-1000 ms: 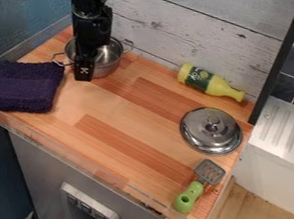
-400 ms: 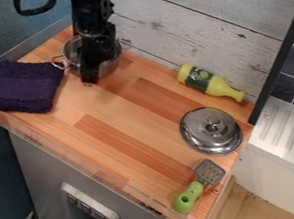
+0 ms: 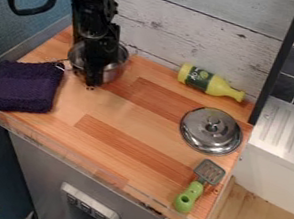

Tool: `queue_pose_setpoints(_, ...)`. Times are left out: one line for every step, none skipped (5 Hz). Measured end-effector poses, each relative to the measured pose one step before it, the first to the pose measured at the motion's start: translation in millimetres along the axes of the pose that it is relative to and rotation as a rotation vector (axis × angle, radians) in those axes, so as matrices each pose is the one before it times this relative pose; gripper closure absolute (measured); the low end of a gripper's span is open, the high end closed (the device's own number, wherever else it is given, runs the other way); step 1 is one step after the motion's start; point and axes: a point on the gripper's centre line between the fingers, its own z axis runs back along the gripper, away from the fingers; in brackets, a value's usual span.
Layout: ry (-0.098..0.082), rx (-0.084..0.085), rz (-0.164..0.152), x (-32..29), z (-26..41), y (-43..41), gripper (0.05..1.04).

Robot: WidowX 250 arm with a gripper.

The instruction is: Move the silver pot to the bottom middle of the table

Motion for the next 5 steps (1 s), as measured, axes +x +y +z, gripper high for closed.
queue_pose_setpoints(-0.0181,0.0438,0.0220,0.57,20.46,3.38,1.004)
queue_pose_setpoints(-0.0114,0.0636,0.0140,-2.45,35.38,1.82,1.004)
queue_pose_setpoints(-0.0089,0.0339,0.0059,-4.79,28.43,-11.89,1.004)
queue_pose_setpoints(-0.0240,0.0163,0.0052,-2.95,19.70,-19.03,1.004)
queue_pose_setpoints(-0.0303,-0.0151,-0.0362,6.12,10.07,-28.51,1.004)
